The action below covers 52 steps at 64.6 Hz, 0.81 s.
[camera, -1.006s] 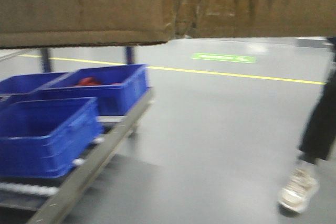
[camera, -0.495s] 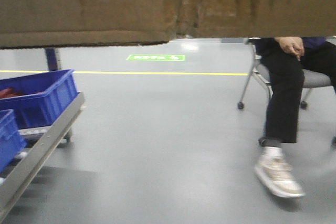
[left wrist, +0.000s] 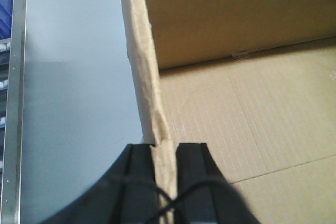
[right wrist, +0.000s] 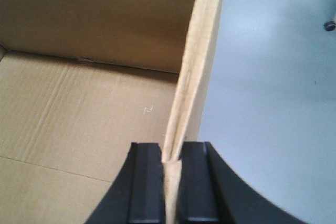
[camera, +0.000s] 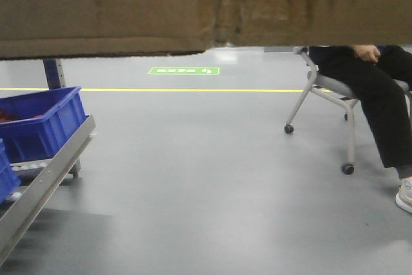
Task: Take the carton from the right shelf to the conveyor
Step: 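Hold the carton in both grippers while the base drives away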
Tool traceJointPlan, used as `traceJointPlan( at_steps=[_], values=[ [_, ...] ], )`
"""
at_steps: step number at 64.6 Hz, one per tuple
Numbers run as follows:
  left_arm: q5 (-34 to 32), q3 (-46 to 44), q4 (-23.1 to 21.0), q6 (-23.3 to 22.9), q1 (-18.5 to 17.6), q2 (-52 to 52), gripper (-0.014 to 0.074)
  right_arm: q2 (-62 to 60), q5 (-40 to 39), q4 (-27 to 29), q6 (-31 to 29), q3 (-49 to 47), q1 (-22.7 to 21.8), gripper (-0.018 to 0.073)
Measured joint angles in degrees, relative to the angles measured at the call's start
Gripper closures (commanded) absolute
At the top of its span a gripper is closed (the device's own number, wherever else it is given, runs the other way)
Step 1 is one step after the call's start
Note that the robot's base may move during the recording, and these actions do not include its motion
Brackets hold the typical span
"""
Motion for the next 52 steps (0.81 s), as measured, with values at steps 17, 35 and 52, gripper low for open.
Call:
traceJointPlan(
  at_steps=[17, 35, 52],
  values=[
    [0.0, 0.0, 0.0, 0.0, 0.0, 0.0, 0.0613, 0.0, 0.0, 0.0, 0.0, 0.0, 0.0, 0.0628],
    [0.0, 0.0, 0.0, 0.0, 0.0, 0.0, 0.0613, 0.0, 0.0, 0.0, 0.0, 0.0, 0.0, 0.0628],
    [0.0, 0.0, 0.0, 0.0, -0.1, 0.0, 0.0613, 0.0, 0.0, 0.0, 0.0, 0.0, 0.0, 0.0628]
  ],
)
